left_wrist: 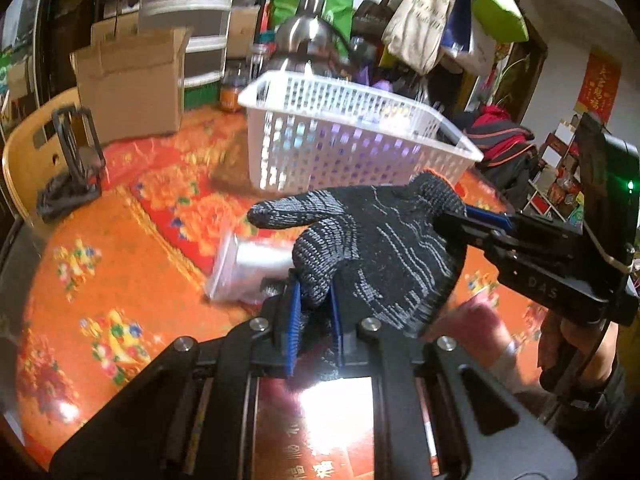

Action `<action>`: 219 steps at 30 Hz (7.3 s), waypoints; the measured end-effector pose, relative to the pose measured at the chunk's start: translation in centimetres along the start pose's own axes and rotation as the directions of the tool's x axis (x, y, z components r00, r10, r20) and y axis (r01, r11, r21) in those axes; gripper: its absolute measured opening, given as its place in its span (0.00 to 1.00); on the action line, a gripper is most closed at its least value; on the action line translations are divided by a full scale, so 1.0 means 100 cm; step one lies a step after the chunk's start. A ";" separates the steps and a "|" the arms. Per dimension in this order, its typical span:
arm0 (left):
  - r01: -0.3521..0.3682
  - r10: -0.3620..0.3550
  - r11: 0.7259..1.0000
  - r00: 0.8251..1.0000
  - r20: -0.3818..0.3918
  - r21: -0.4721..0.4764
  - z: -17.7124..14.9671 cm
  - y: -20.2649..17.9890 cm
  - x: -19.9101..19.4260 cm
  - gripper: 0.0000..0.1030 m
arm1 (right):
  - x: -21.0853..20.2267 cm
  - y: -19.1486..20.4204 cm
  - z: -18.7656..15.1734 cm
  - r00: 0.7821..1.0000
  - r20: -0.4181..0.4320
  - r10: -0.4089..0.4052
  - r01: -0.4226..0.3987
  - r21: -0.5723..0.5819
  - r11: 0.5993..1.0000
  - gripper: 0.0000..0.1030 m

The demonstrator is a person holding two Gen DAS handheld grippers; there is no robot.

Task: Organize soft objects
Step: 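Grasp the black knit gloves between both grippers, then carry the gloves over the white basket and open both grippers, then move both grippers back to the pink plastic bag, then grasp the pink plastic bag with both grippers, then lift the pink bag into the white basket and open both grippers, then move both grippers back to the clear plastic bag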

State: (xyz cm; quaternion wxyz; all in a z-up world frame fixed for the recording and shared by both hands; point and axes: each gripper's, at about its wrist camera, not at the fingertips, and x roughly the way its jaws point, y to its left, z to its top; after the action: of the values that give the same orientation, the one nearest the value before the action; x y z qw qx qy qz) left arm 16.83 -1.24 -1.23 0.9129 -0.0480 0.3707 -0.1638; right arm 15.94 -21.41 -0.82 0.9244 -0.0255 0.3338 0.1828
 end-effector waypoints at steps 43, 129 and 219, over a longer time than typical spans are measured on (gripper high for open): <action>-0.117 0.120 0.992 0.991 -0.056 0.056 0.299 -0.046 0.148 0.11 | 0.066 -0.120 0.177 0.971 -0.084 -0.223 0.236 0.195 0.952 0.23; 0.090 -0.102 0.994 0.971 -0.218 -0.063 -0.089 -0.101 0.039 0.26 | -0.060 -0.022 -0.144 0.992 -0.119 0.051 -0.032 0.157 0.987 0.38; -0.138 0.139 0.990 0.988 -0.062 0.030 0.251 -0.018 0.191 0.82 | 0.086 -0.155 0.139 0.972 -0.108 -0.207 0.226 0.214 0.950 0.76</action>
State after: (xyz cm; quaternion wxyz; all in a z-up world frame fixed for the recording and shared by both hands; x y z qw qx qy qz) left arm 46.54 -10.13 4.55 0.9103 -0.0053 0.4000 -0.1061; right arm 35.96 -30.74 3.38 0.9210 0.0349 0.3860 0.0400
